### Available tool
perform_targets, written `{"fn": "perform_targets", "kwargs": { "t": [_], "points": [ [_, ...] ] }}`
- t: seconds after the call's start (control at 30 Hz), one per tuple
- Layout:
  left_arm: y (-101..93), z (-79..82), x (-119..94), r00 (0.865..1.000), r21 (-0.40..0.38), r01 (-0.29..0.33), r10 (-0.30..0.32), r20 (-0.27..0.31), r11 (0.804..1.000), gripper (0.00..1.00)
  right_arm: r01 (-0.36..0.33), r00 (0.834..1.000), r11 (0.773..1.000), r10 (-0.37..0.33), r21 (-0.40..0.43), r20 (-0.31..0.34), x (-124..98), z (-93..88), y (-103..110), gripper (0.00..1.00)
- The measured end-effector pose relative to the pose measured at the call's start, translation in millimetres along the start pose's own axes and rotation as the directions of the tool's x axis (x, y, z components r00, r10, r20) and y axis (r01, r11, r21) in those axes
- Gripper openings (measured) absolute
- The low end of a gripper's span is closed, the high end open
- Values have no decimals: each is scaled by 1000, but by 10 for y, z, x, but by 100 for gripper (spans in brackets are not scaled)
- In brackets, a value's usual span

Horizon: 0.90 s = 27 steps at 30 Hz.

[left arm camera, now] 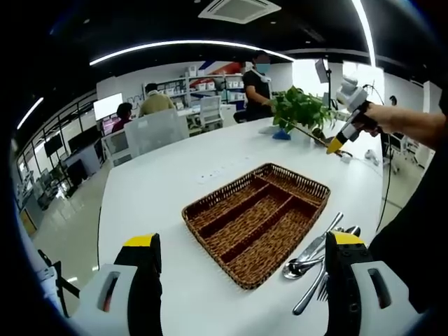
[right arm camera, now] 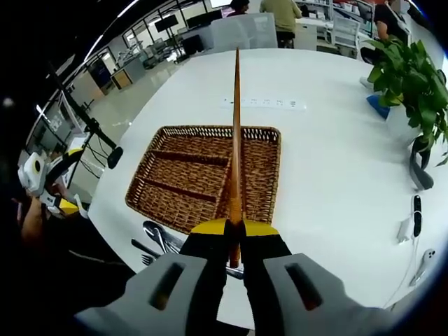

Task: Arrange the knives, forks, and spoons in their matching storage slots by inserting each utensil handle-first until every utensil is classified and aligned in the correct compartment

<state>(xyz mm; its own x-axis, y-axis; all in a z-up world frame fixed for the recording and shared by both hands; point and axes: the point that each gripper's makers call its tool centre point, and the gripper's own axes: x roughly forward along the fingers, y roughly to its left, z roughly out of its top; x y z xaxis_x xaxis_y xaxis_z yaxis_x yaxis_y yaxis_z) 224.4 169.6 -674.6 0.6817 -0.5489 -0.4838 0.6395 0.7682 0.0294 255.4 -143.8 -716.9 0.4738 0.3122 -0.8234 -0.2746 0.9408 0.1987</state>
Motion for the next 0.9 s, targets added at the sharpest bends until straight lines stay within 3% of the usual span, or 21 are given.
{"fn": "perform_targets", "kwargs": {
  "t": [0.37,0.57,0.9],
  "points": [
    [51,42,-82,999,-7,-18,18,39,1000,100,28,999,999,-29,-17,-40,270,-80,-44,4],
    [73,-61,-154,999,-8,-32,32,23,999,100,37,997,999,-38,-19,-66,394,-165,-72,4],
    [62,-78,-194,999,-15,-42,42,27,999,100,61,995,998,-62,-16,-83,552,-294,-131,4]
  ]
}}
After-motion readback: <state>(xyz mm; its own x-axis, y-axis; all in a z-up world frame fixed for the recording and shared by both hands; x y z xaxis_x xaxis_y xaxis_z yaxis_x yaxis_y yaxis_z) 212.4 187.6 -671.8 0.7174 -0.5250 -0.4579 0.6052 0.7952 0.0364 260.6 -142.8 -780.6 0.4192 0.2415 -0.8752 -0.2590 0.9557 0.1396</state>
